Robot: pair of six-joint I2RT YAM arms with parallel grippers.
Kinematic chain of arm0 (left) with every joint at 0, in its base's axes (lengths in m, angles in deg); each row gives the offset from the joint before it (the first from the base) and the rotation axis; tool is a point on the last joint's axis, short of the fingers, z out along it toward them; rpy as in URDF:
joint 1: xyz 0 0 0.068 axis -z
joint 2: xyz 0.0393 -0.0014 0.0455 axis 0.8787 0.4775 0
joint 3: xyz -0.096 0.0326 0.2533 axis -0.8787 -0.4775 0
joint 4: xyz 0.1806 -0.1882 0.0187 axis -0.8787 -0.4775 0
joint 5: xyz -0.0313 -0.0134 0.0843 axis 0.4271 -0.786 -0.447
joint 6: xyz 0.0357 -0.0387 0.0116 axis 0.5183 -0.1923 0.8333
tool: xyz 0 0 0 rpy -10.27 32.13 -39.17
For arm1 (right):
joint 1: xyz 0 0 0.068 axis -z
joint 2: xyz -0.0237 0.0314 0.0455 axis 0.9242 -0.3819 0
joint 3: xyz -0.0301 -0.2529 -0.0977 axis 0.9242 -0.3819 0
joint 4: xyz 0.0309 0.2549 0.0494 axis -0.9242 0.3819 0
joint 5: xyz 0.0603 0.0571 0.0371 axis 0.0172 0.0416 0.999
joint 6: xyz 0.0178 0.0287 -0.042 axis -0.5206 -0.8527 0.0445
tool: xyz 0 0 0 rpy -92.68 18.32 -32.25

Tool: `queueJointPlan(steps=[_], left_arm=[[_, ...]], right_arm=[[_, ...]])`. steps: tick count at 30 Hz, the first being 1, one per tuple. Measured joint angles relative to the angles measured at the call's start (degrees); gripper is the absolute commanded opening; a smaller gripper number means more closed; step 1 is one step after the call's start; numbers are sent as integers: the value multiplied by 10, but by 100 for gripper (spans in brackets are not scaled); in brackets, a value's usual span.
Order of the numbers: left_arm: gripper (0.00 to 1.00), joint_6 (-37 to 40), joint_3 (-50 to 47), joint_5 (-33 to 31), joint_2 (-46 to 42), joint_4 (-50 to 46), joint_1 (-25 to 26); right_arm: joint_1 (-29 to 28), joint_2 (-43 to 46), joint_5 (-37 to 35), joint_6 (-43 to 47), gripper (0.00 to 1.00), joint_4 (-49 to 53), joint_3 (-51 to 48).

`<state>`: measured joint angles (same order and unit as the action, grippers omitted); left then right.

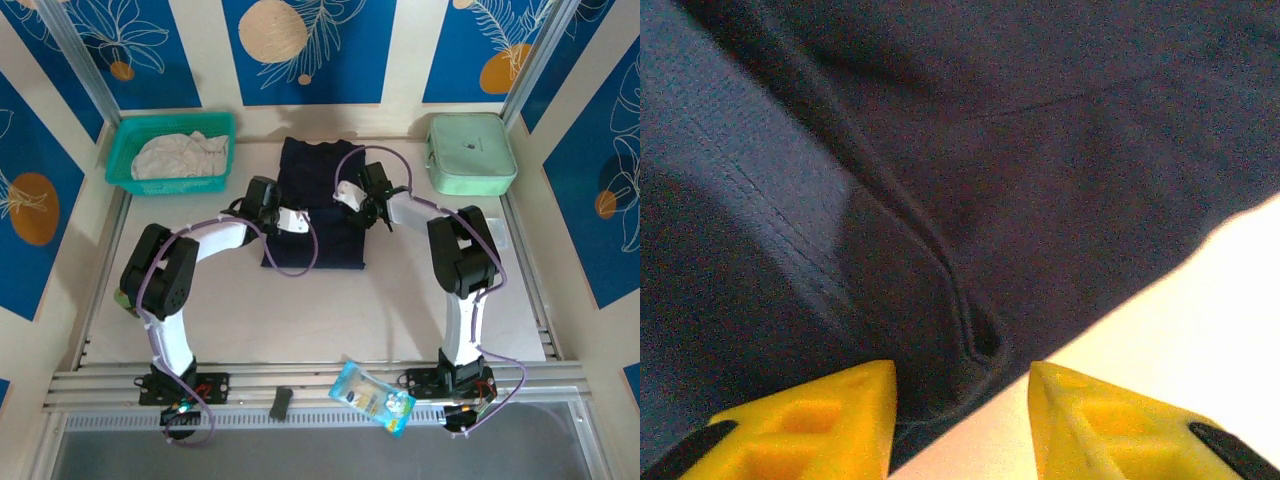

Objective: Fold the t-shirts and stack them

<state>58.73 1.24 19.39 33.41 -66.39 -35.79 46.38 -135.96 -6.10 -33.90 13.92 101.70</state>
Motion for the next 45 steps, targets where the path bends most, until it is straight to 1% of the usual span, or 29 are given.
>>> queueJointPlan(steps=[3, 6, 9, 13, 16, 17, 21, 24, 26, 28, 30, 32, 33, 35, 37, 38, 39, 41, 43, 45], left_arm=[[68, -12, 0, -17, 0, 31, -2], [79, -32, 0, -39, 0, 75, -5], [90, -59, 1, -62, -1, 115, -9], [99, -102, 1, -85, -28, 154, -16], [99, -132, 1, -91, -80, 172, -23], [99, -145, 1, -91, -104, 178, -25], [99, -210, 2, -83, -197, 193, -37], [99, -278, -20, -49, -262, 223, -60], [99, -313, -62, -12, -313, 243, -77], [99, -332, -109, 34, -361, 249, -88], [99, -332, -137, 90, -397, 214, -89], [99, -311, -144, 143, -421, 158, -89], [100, -297, -144, 165, -431, 124, -89], [99, -256, -144, 198, -449, 55, -85], [96, -205, -144, 209, -456, -8, -77], [92, -174, -144, 208, -456, -38, -70], [89, -142, -144, 204, -453, -69, -61], [89, -73, -144, 181, -437, -126, -37], [89, -3, -144, 144, -409, -180, -9], [88, 60, -148, 109, -375, -222, 19]], right_arm=[[11, 2, 5, -19, 59, -24, 0], [24, 23, 25, -37, 70, -42, -12], [38, 73, 59, -54, 73, -55, -36], [59, 178, 111, -81, 75, -75, -72], [69, 256, 130, -110, 92, -72, -78], [72, 279, 132, -128, 99, -66, -75], [87, 324, 158, -202, 99, 17, -18], [108, 341, 197, -253, 99, 56, 4], [121, 360, 234, -285, 99, 62, -10], [134, 389, 291, -317, 99, 54, -44], [139, 420, 351, -345, 99, 43, -78], [135, 436, 397, -349, 99, 44, -88], [127, 441, 416, -339, 99, 49, -86], [94, 443, 422, -285, 100, 89, -72], [44, 440, 395, -201, 98, 137, -59], [11, 440, 372, -139, 98, 164, -59], [-15, 439, 348, -80, 98, 187, -64], [-52, 439, 302, 40, 97, 219, -95], [-66, 430, 255, 143, 94, 254, -129], [-69, 397, 212, 230, 93, 287, -150]])
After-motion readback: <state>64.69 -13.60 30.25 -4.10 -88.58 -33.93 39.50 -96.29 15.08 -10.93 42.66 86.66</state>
